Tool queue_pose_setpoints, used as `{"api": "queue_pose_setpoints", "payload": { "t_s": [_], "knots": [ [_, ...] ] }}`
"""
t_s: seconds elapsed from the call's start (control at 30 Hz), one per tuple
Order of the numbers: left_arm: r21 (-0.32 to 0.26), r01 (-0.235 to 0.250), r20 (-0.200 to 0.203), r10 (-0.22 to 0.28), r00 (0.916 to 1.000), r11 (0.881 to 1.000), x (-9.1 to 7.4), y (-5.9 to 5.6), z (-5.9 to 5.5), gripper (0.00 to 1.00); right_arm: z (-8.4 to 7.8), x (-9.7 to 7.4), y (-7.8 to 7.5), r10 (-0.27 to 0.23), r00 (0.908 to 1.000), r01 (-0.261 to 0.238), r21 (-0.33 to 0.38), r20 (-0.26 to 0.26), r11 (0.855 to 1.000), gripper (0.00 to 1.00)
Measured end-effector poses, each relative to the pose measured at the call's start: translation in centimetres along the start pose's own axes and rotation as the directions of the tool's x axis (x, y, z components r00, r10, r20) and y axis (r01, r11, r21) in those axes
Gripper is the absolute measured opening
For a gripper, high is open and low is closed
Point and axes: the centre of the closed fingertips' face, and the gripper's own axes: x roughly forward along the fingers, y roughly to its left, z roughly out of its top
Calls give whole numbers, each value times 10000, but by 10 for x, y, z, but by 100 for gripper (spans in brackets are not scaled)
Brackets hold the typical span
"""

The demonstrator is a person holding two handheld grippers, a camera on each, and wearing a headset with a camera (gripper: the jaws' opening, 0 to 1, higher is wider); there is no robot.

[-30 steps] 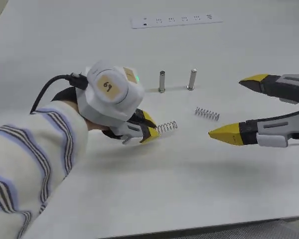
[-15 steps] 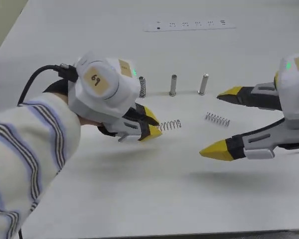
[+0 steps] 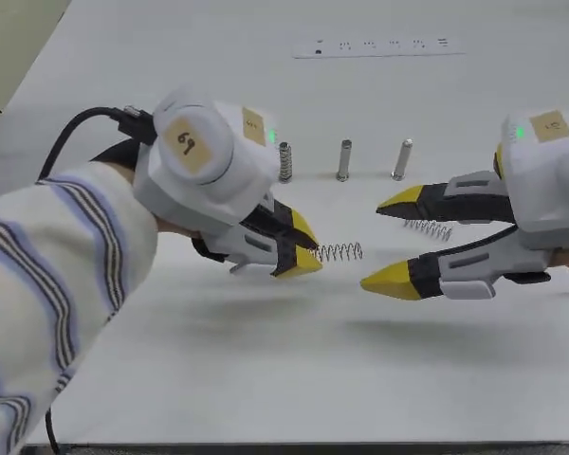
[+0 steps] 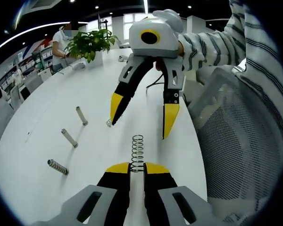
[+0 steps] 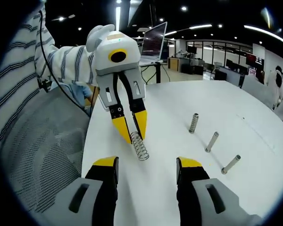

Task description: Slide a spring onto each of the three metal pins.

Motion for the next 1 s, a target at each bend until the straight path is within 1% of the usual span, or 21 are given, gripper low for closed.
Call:
{"api": "queue_pose_setpoints", "payload": {
  "t_s": [0.27,0.33,0.4,0.47,0.63,0.83,1.0],
  "knots": [
    [61,71,40,-72,10000,10000,-1,-4,1,2,-2,9,10,403,9992,-404,-61,-68,9992,33],
    [66,73,54,-74,10000,10000,-1,-6,2,2,-3,11,14,560,9983,-562,-87,-157,9984,26],
    [59,87,47,-88,10000,9999,0,-7,2,2,-7,12,18,788,9963,-791,-96,-354,9968,19],
    [106,119,20,-119,9999,9999,0,-10,1,2,-8,12,19,802,9960,-808,-158,-407,9966,13],
    [153,206,-10,-206,9998,9997,1,-14,1,2,-5,11,20,877,9957,-880,-117,-298,9960,9],
    [217,309,14,-309,9995,9993,2,-20,2,2,-7,9,26,1182,9919,-1189,-118,-465,9928,8],
    [138,291,132,-293,9995,9995,3,-23,2,2,-8,8,28,1239,9910,-1242,-41,-504,9922,8]
  ]
}}
